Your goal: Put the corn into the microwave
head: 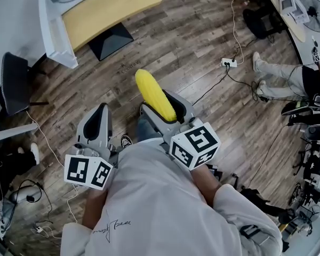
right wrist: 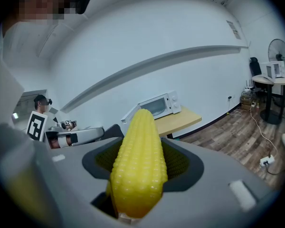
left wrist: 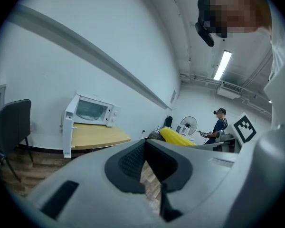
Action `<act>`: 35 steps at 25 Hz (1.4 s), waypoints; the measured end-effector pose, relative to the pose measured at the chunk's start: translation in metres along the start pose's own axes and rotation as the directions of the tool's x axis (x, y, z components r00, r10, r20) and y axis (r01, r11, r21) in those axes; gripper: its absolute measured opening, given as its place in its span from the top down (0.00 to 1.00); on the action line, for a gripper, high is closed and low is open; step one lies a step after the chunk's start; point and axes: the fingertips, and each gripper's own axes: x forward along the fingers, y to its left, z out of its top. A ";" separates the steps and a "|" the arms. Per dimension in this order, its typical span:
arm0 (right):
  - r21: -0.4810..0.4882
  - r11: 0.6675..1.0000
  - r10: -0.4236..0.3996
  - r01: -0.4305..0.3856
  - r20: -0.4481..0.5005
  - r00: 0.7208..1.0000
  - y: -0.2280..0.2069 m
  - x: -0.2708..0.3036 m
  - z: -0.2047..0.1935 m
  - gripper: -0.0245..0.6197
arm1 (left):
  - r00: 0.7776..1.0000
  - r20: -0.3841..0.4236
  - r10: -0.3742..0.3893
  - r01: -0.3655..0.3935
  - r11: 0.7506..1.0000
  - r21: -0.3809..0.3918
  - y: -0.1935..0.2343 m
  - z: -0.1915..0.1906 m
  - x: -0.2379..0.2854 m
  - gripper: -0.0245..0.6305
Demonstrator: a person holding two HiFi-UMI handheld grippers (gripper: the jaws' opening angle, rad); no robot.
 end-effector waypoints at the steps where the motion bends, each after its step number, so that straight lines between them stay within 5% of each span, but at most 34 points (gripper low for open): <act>1: 0.000 1.000 0.001 -0.001 -0.001 1.000 -0.006 0.002 0.004 0.55 | 1.000 -0.001 0.002 -0.002 1.000 0.000 0.000 0.001 0.007 0.98; 22: 0.010 0.996 0.092 -0.092 0.009 0.996 -0.123 0.046 0.065 0.55 | 0.996 0.041 0.085 -0.086 0.996 0.037 -0.005 0.037 0.137 0.98; 35: -0.021 0.991 0.132 -0.133 -0.034 0.991 -0.152 0.085 0.096 0.55 | 0.993 0.069 0.093 -0.093 0.996 -0.006 0.007 0.056 0.192 0.98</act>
